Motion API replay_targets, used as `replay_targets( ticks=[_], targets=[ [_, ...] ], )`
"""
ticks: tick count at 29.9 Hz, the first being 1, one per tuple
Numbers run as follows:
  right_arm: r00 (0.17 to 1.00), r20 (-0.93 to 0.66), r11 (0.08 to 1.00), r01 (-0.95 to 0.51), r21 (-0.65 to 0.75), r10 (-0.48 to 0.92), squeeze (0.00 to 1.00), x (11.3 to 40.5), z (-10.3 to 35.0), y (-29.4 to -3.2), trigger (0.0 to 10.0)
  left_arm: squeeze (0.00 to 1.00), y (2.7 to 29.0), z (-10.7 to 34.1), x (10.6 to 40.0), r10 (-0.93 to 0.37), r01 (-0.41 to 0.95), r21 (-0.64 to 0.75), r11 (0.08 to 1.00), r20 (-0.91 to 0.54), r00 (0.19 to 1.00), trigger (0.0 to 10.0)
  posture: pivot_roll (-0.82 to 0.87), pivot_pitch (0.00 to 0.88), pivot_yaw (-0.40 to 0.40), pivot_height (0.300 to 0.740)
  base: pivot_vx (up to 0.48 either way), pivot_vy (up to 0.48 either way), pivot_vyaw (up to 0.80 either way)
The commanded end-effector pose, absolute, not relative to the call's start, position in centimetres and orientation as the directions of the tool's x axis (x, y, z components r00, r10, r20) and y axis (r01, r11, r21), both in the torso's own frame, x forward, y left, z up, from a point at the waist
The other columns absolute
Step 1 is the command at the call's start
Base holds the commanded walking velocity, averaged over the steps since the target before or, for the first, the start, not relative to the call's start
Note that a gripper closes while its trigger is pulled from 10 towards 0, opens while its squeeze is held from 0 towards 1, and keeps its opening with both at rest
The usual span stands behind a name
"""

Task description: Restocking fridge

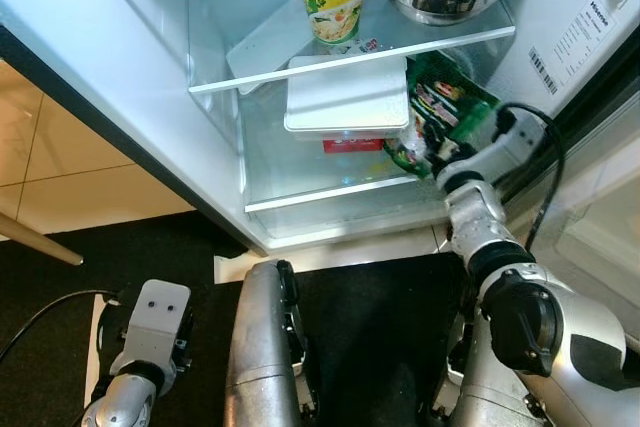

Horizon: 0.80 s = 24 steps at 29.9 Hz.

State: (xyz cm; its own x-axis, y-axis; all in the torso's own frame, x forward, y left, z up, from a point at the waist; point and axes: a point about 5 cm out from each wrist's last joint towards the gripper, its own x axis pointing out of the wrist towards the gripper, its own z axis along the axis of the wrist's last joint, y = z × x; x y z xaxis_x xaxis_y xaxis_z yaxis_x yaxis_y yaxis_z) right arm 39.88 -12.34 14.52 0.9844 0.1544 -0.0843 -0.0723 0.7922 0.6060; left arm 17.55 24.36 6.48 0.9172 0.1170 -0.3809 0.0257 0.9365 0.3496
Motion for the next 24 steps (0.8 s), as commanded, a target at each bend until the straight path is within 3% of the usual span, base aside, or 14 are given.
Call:
replay_targets(
  ticks=[1,2,3,4,24],
  targets=[
    [0.97,-0.148,0.835,-0.081,0.543,0.191,0.0,39.4,13.3,-11.1,8.4,0.0,25.1,6.3,16.7,0.145,0.018,0.366,0.93,-0.413,0.899,10.0,0.41,0.448,0.078,0.428,0.0,0.0,0.0],
    [0.967,-0.167,0.857,-0.083,0.509,0.193,0.0,39.3,13.1,-10.9,3.8,0.0,25.2,6.3,16.6,0.152,0.013,0.369,0.929,-0.414,0.898,10.0,0.41,0.448,0.078,0.428,0.0,0.0,0.0],
    [0.965,-0.179,0.868,-0.084,0.489,0.194,0.0,39.2,12.9,-10.8,3.8,0.0,25.3,6.4,16.5,0.156,0.01,0.371,0.929,-0.414,0.897,10.0,0.41,0.448,0.078,0.428,0.0,0.0,0.0],
    [0.963,-0.189,0.88,-0.082,0.467,0.19,0.0,39.1,12.7,-10.7,0.0,0.0,25.4,6.4,16.4,0.159,0.007,0.372,0.928,-0.415,0.896,10.0,0.42,0.451,0.077,0.428,0.0,0.0,0.0],
    [0.979,-0.16,0.974,-0.094,0.204,0.128,0.0,39.6,13.8,-12.0,0.0,0.0,24.1,5.7,18.0,0.141,0.006,0.337,0.942,-0.41,0.901,10.0,0.34,0.418,0.051,0.428,0.0,0.0,0.0]
  ],
)
